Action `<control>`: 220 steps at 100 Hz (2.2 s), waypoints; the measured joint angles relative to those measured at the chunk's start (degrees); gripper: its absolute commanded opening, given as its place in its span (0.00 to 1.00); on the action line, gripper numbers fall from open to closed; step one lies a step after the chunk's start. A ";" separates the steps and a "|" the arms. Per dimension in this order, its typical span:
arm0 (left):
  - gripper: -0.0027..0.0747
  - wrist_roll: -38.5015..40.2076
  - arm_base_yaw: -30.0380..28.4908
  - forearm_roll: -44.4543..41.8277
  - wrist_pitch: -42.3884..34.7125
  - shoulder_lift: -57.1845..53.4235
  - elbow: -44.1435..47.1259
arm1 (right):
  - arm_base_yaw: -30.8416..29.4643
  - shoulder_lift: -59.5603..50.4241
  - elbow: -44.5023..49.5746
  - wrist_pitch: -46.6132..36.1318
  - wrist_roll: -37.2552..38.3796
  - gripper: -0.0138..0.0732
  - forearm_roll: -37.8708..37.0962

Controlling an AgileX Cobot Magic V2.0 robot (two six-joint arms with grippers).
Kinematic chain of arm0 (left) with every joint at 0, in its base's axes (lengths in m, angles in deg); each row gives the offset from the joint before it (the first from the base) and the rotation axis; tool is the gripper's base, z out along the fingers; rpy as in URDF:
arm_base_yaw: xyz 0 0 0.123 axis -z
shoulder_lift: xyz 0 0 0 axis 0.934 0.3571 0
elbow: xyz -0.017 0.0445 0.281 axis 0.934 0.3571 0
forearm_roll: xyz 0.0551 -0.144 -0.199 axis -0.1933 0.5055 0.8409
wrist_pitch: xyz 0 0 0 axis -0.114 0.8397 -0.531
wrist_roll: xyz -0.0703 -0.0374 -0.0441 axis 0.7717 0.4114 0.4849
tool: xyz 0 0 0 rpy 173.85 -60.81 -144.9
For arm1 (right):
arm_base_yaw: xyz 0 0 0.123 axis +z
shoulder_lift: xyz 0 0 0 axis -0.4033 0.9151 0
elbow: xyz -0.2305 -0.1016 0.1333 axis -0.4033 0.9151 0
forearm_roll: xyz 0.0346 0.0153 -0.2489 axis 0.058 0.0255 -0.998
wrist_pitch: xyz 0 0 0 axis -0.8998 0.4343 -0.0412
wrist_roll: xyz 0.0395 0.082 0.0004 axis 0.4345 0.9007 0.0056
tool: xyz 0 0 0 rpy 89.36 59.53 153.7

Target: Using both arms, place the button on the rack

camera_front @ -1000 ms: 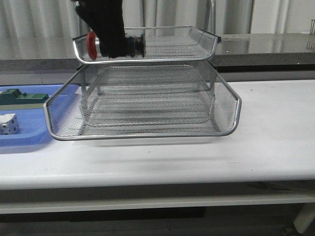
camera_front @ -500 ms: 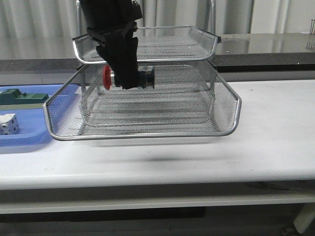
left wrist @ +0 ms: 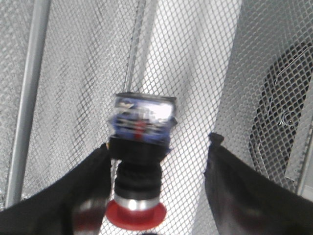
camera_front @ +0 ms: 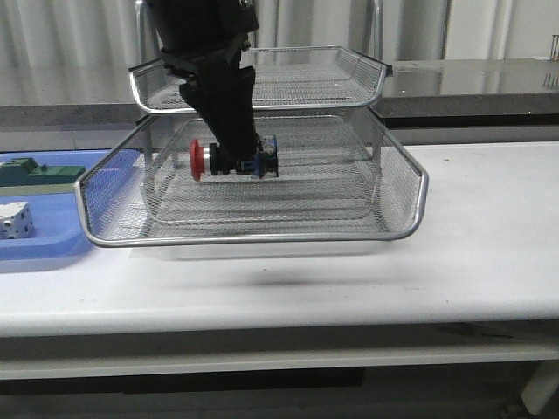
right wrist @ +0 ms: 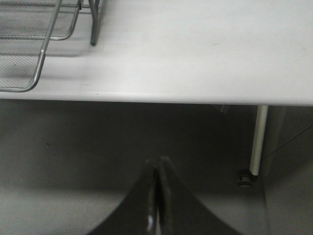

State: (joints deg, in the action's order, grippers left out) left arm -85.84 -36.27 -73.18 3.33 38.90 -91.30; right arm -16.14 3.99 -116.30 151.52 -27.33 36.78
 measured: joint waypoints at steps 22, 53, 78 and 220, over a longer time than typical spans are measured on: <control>0.58 0.00 0.00 0.00 0.00 0.00 0.00 | 0.00 0.00 0.00 0.00 0.00 0.08 0.00; 0.58 4.65 0.00 0.03 3.21 -3.47 0.00 | 0.00 0.00 0.00 0.00 0.00 0.08 0.00; 0.58 12.80 -1.61 -0.84 5.83 -11.94 0.00 | 0.00 0.00 0.00 0.00 0.00 0.08 0.00; 0.58 34.52 -23.78 -1.27 -43.01 -88.52 73.48 | 0.00 0.00 0.00 0.00 0.00 0.08 0.00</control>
State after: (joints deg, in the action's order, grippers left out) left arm -51.33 -60.05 -74.45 -39.67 -49.62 -17.82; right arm -16.14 3.99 -116.30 151.52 -27.33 36.78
